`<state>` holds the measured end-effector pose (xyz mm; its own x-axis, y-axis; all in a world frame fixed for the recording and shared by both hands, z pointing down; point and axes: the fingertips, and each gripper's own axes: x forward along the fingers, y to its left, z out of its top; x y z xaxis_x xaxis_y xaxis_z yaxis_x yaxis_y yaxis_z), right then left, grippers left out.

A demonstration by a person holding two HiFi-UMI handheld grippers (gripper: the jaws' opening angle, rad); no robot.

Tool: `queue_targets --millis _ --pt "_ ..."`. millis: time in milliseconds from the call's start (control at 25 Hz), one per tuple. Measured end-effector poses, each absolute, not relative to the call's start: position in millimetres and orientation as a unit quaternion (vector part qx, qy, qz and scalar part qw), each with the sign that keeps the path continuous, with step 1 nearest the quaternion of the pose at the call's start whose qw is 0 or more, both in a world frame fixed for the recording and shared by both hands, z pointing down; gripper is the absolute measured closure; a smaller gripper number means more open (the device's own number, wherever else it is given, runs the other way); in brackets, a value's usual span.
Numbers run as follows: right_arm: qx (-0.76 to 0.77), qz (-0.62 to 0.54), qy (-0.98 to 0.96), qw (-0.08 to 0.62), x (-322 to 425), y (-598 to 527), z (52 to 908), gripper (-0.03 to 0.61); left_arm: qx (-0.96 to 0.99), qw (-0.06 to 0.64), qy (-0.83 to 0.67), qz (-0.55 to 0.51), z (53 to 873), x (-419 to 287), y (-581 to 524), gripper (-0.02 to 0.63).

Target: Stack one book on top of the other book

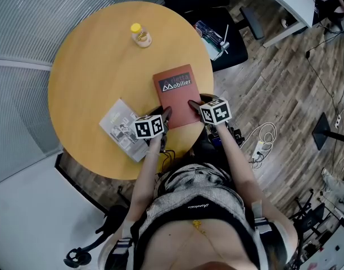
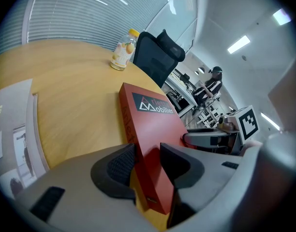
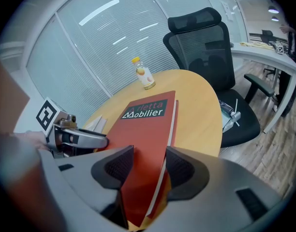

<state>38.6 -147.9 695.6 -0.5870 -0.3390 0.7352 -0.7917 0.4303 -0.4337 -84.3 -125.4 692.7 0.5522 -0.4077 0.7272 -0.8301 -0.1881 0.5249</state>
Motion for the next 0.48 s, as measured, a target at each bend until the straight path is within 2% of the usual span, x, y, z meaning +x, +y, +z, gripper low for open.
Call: queue_targets --millis 480 --pt "0.35 0.406 -0.797 0.278 38.3 -148.3 697.0 0.356 0.74 0.477 -0.42 0.221 692.6 -85.0 -125.8 0.441"
